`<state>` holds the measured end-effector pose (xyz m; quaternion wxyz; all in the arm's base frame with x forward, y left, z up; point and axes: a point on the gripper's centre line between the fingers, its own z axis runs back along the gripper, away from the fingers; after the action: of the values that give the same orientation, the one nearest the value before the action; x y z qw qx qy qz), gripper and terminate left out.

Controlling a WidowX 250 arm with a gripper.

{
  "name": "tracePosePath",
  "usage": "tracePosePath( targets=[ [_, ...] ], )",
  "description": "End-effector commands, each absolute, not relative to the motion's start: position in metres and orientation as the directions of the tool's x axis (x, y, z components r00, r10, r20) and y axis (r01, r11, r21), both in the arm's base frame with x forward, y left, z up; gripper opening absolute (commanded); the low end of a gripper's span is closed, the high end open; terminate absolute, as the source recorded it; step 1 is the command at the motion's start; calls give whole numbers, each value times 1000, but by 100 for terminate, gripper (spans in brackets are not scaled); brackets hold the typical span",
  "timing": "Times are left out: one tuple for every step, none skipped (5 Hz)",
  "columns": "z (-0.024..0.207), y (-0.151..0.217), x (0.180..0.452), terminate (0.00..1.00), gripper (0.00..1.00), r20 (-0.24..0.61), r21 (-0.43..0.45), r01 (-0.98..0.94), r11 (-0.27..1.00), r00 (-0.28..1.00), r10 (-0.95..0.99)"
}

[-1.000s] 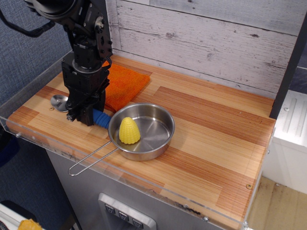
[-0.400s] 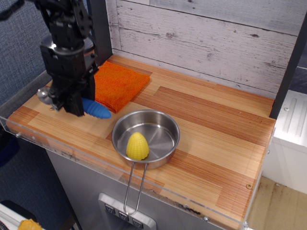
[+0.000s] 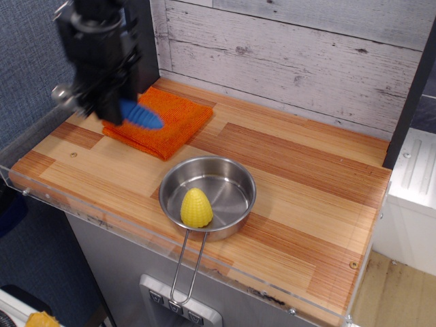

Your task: Move the spoon to the top right corner of table

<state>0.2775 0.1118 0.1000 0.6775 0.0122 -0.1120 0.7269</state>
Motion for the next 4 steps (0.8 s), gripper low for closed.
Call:
tracePosePath(
  targets=[
    [157, 78, 319, 0, 0, 205, -265, -964, 2, -55, 977],
    [156, 54, 334, 0, 0, 190, -270, -963, 13, -40, 981],
    [148, 30, 346, 0, 0, 174, -267, -963, 21, -26, 984],
    [138, 10, 360, 0, 0, 176, -257, -966, 27, -19, 984]
  ],
)
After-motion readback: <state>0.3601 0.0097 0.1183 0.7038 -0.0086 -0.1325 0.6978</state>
